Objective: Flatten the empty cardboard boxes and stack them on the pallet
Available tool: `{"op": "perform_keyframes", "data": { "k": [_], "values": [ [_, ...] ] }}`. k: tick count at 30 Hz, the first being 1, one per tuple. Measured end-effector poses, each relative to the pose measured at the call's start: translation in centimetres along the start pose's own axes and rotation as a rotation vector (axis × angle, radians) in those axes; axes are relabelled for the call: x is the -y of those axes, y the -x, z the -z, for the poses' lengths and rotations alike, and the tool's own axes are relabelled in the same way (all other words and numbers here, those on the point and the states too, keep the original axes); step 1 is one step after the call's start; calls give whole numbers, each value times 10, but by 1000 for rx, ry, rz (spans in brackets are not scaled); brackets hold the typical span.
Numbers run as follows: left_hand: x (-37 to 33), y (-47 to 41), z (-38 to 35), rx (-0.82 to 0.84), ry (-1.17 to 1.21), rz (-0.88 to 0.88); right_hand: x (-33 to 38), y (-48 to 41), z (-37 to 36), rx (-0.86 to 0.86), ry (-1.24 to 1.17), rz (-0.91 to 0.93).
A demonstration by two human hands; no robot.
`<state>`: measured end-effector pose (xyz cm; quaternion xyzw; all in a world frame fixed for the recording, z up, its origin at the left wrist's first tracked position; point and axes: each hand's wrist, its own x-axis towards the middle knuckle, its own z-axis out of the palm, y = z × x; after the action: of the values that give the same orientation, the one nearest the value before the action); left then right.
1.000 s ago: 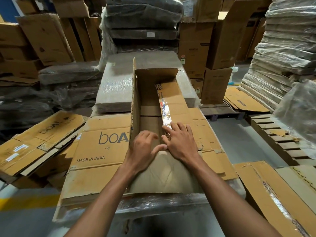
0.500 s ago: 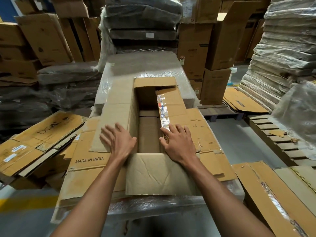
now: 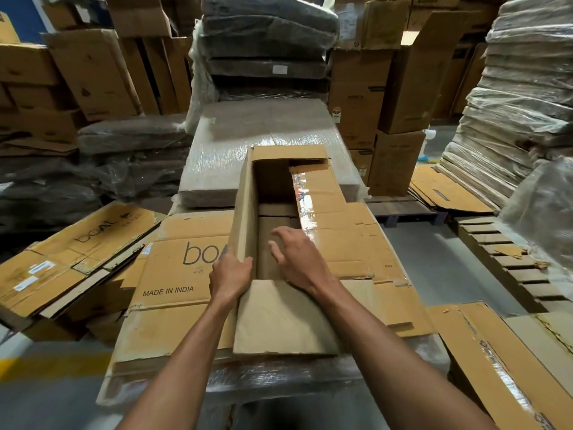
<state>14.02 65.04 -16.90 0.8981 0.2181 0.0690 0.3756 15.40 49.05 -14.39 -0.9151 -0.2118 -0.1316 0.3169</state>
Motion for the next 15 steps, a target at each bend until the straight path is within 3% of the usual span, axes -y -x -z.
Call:
{"op": "perform_keyframes", "data": {
  "k": [3, 8, 12, 15],
  "values": [
    [14, 17, -3, 24, 61, -63, 37, -27, -18, 175, -285, -247],
    [51, 44, -8, 171, 315, -203, 52, -48, -49, 267, -283, -531],
    [57, 45, 9, 194, 486, -240, 55, -48, -50, 338, -152, -451],
    [41, 34, 20, 61, 441, -285, 59, -54, -31, 340, -59, -384]
  ]
}}
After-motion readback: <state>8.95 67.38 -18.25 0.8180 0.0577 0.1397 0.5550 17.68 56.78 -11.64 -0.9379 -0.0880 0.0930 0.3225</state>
